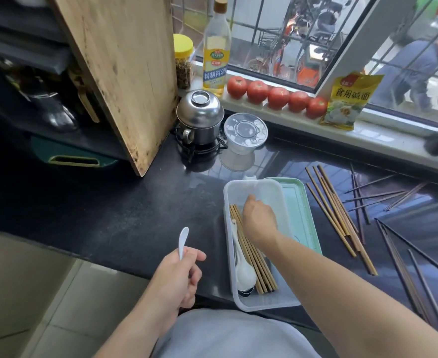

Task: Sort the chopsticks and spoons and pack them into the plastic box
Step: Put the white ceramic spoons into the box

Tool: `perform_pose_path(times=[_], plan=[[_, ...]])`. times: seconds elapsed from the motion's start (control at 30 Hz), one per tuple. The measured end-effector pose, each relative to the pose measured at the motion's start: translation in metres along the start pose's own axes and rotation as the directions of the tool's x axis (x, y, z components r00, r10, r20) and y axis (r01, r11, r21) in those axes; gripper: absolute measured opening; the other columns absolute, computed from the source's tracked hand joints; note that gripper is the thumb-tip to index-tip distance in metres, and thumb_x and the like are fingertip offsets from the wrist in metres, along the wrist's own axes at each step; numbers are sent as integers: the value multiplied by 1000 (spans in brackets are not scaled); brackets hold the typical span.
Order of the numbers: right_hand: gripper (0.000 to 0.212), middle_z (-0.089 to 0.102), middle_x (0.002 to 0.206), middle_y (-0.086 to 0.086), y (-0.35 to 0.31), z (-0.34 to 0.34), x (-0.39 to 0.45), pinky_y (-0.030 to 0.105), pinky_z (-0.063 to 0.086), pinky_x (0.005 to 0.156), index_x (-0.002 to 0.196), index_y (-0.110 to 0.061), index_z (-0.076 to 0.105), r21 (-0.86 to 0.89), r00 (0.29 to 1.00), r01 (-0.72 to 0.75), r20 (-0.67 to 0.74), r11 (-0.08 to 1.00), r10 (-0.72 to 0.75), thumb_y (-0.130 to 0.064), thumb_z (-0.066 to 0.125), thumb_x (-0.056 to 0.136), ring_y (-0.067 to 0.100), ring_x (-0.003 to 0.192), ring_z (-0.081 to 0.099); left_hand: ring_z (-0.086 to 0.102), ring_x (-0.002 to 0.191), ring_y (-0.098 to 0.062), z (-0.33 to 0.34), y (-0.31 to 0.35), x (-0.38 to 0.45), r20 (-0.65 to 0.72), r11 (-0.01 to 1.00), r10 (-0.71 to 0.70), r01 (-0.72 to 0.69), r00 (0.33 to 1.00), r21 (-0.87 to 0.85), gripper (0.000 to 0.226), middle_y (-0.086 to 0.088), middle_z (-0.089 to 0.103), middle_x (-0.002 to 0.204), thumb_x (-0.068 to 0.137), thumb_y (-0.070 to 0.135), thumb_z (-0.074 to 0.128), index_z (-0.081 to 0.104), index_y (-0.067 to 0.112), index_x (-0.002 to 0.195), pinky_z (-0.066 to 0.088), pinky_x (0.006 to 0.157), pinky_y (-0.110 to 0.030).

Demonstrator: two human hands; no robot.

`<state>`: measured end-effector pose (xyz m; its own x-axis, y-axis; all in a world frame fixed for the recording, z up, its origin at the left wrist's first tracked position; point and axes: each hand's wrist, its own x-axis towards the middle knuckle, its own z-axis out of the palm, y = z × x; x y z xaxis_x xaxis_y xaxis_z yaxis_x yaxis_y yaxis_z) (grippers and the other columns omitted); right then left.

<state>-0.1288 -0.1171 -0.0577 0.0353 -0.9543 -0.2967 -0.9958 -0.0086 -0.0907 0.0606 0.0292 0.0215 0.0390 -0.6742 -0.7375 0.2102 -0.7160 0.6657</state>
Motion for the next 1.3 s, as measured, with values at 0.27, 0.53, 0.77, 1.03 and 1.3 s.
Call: perform_pose_path(times=[0.27, 0.53, 0.77, 1.03, 1.3], plan=[[24, 70, 102, 8, -4, -21, 8, 35, 46, 66, 107, -10, 68, -299, 992, 123, 17, 946, -124, 2, 53, 92, 30, 94, 68, 23, 39, -12, 6, 5, 2, 27, 999, -4, 3, 1000, 32, 26, -5, 47, 63, 110, 18, 40, 60, 1, 111, 18, 42, -21], [28, 66, 109, 6, -8, -15, 8, 32, 41, 57, 112, -8, 69, -587, 958, 284, 150, 758, -243, 5, 57, 90, 26, 99, 63, 19, 43, -12, 9, 8, 0, 44, 997, -12, 9, 999, 71, 21, 0, 42, 59, 108, 19, 42, 57, 4, 111, 13, 46, -24], [20, 70, 81, -7, 4, -85, -48, 30, 50, 66, 100, -18, 72, 577, 976, 47, 147, 815, -161, -29, 56, 100, 16, 73, 65, 18, 47, -13, 25, 23, 5, 130, 999, 29, -34, 991, 40, 11, 1, 42, 64, 105, 17, 44, 46, 13, 94, 10, 47, -24], [17, 67, 75, -2, 23, -92, -82, 27, 48, 62, 95, -18, 73, 679, 998, -18, 61, 734, -32, -10, 59, 98, 11, 64, 59, 66, 64, -21, 69, 40, 14, 388, 917, -48, -113, 920, 382, 16, -2, 62, 93, 106, 33, 51, 58, 20, 111, 55, 50, -33], [21, 67, 92, 15, 15, -60, -3, 43, 46, 63, 107, -7, 54, -215, 936, 351, 83, 911, -341, 3, 52, 89, 38, 85, 67, 56, 55, -3, 43, 32, 19, 51, 846, 267, -260, 962, 466, 15, -2, 66, 87, 104, 25, 51, 56, 35, 114, 47, 63, -27]])
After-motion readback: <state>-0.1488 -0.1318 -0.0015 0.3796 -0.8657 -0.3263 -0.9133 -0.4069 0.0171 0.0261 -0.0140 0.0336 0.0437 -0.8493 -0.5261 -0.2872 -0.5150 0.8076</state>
